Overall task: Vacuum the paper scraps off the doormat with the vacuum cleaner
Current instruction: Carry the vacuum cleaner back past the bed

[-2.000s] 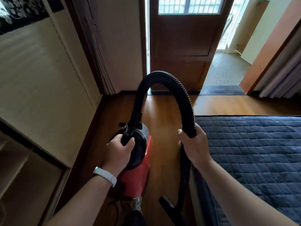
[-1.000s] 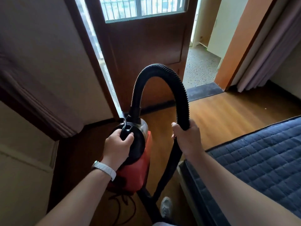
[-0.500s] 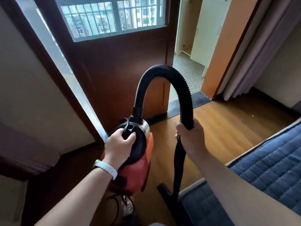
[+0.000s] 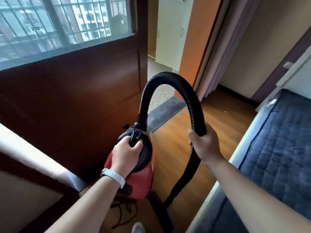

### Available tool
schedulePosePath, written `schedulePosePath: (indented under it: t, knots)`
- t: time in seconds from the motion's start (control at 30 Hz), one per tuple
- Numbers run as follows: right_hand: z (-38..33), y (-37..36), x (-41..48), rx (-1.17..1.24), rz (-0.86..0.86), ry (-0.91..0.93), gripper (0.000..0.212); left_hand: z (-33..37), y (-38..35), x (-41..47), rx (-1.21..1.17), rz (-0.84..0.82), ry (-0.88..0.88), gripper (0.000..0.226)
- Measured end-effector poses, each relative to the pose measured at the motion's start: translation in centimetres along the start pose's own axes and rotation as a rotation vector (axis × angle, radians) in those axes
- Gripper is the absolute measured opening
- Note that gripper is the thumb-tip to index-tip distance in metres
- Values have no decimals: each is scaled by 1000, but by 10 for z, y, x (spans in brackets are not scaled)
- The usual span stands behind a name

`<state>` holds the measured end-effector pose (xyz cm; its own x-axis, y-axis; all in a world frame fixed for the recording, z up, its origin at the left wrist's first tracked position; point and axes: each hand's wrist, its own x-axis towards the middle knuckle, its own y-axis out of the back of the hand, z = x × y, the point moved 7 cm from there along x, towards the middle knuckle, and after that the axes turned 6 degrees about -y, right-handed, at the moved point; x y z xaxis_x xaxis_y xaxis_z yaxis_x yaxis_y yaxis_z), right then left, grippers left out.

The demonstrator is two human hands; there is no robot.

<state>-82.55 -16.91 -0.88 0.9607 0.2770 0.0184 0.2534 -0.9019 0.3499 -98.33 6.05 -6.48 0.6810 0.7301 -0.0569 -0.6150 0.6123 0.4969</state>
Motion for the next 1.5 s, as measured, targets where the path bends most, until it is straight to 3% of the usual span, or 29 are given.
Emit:
schedulePosePath:
  t: [0.43, 0.63, 0.87, 1.17, 1.5]
  knots:
    - [27, 29, 107, 43, 271, -93, 20, 62, -88, 142, 107, -235, -112, 20]
    - [54, 64, 192, 50, 303, -109, 19, 102, -171, 196, 102, -317, -127, 12]
    - [81, 158, 299, 66, 389, -165, 23, 179, -284, 261, 137, -392, -172, 12]
    - [89, 227, 396, 34, 459, -168, 12, 272, -388, 333, 78, -425, -285, 11]
    - [121, 268, 534, -40, 596, -243, 23, 305, -521, 453, 4, -567, -282, 16]
